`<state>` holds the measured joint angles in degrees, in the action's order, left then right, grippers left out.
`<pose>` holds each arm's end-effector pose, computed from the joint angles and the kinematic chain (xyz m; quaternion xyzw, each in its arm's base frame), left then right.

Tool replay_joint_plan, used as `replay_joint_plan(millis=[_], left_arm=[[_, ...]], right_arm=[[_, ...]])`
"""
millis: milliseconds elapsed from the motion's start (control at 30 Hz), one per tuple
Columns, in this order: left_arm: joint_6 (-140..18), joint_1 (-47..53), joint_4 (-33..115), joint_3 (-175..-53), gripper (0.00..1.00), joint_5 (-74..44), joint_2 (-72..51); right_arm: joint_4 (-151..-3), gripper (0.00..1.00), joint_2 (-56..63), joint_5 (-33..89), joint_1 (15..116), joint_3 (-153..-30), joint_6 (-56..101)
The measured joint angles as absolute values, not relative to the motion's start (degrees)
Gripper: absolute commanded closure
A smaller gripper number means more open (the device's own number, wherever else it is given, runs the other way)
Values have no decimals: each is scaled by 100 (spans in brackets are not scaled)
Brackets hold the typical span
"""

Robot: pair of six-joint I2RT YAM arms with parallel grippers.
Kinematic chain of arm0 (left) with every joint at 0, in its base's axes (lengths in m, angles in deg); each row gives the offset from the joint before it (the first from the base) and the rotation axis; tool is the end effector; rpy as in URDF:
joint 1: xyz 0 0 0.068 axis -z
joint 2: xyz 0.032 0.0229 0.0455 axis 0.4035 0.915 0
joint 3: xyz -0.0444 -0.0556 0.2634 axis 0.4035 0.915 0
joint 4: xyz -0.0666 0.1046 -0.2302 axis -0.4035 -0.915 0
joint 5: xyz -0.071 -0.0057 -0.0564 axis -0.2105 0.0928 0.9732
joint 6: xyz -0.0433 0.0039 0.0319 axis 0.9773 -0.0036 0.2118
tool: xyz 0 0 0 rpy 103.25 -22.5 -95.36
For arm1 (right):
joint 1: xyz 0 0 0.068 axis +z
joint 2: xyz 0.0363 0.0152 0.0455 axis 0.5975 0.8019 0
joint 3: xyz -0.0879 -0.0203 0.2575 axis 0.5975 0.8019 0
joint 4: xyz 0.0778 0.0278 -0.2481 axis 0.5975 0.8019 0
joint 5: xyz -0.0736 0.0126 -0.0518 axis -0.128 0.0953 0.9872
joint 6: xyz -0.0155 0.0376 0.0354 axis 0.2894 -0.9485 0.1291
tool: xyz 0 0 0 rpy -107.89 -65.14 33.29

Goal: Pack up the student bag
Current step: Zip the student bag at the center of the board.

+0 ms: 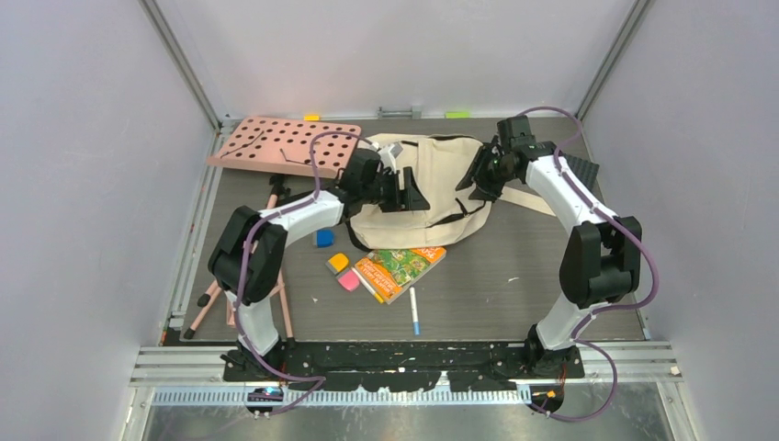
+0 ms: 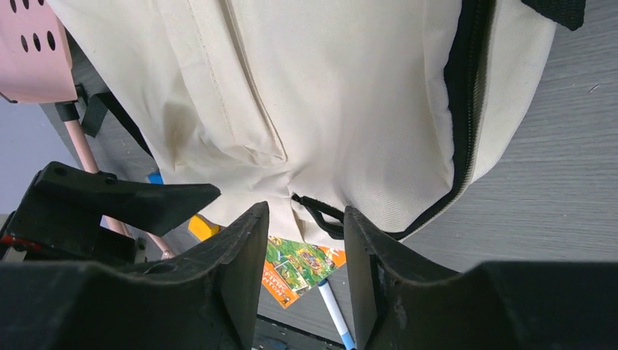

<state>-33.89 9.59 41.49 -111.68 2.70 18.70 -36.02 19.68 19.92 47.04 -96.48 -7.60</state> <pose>0.3357 -0.2397 0.2212 0.0705 0.8575 -0.4338 0.2675 0.3535 0.0745 0.2718 0.1804 0.9353 0.2324 0.1964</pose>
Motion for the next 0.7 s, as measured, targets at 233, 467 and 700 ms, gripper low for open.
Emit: replay_joint_plan(millis=[233,467,700], left_arm=[[-3273,1106,4645,-11629,32,971,2279],[-3056,1285,4879,-12348,32,1260,3029],[-2849,1394,4951,-12816,39,1393,3582]], right_arm=[[-3711,46,1821,2013,4446,-9493,-705],[-3663,45,1454,2284,4151,-9174,-395],[-3578,45,1386,2302,3926,-8879,-205]])
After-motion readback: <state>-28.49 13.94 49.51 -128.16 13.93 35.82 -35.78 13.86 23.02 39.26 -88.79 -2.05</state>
